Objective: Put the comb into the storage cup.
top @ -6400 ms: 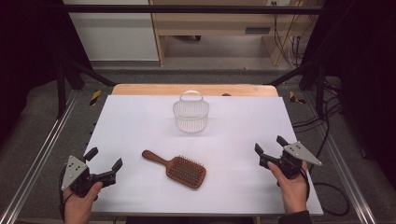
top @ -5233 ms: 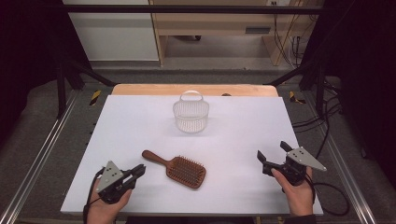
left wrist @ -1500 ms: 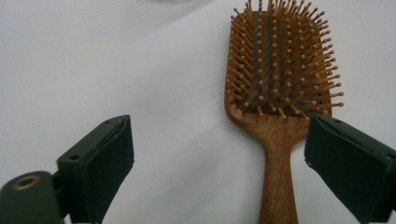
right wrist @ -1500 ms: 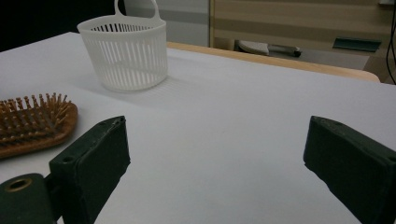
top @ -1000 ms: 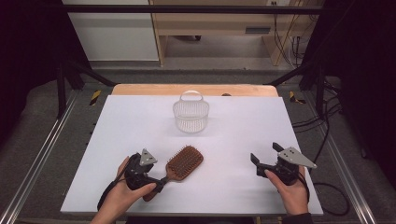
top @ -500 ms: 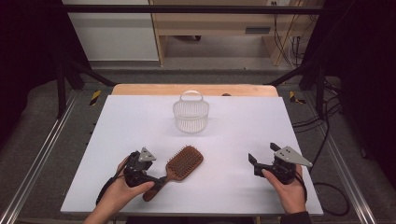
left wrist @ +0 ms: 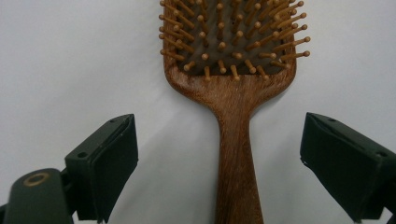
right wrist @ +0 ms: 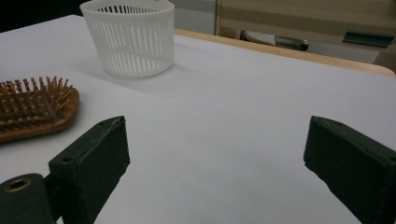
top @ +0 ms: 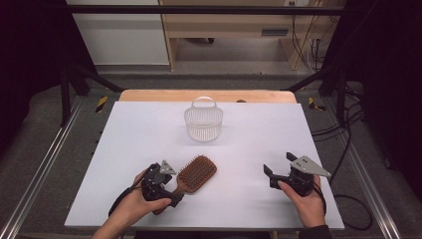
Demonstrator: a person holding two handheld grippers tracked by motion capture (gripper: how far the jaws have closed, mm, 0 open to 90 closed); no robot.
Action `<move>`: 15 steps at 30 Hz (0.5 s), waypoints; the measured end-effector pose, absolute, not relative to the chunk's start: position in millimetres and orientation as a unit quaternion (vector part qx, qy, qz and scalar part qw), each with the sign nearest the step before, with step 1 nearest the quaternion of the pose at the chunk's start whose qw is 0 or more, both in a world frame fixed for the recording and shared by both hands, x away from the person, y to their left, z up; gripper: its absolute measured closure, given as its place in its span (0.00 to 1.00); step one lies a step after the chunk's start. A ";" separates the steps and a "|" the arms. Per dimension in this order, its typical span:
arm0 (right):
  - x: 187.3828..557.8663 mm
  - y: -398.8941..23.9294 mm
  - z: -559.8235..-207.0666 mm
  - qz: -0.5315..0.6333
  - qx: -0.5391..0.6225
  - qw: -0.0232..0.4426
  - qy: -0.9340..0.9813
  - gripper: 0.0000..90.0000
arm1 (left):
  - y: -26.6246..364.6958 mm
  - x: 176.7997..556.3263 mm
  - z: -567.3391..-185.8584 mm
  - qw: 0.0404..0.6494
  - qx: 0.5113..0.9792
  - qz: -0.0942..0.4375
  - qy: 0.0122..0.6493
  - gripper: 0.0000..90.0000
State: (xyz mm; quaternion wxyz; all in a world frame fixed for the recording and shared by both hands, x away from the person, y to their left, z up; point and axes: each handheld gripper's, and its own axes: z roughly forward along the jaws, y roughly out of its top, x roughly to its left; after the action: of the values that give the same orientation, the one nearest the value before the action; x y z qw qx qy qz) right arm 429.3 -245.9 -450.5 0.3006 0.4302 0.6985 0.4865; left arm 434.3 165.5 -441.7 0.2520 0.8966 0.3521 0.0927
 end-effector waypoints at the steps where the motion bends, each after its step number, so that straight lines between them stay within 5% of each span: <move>1: 429.1 -245.8 -450.5 0.486 0.430 0.301 0.699 0.08 | 164.4 434.7 -441.2 0.252 0.896 0.091 0.354 0.13; 15: 428.2 -245.2 -450.3 0.487 0.428 0.299 0.700 0.08 | 149.9 439.5 -439.3 0.225 0.906 0.078 0.351 0.28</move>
State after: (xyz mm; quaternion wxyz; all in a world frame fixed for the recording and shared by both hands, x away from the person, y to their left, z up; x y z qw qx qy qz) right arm 428.2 -245.2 -450.3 0.2992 0.4275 0.7004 0.4870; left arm 439.5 149.9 -439.3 0.2247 0.9056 0.3512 0.0778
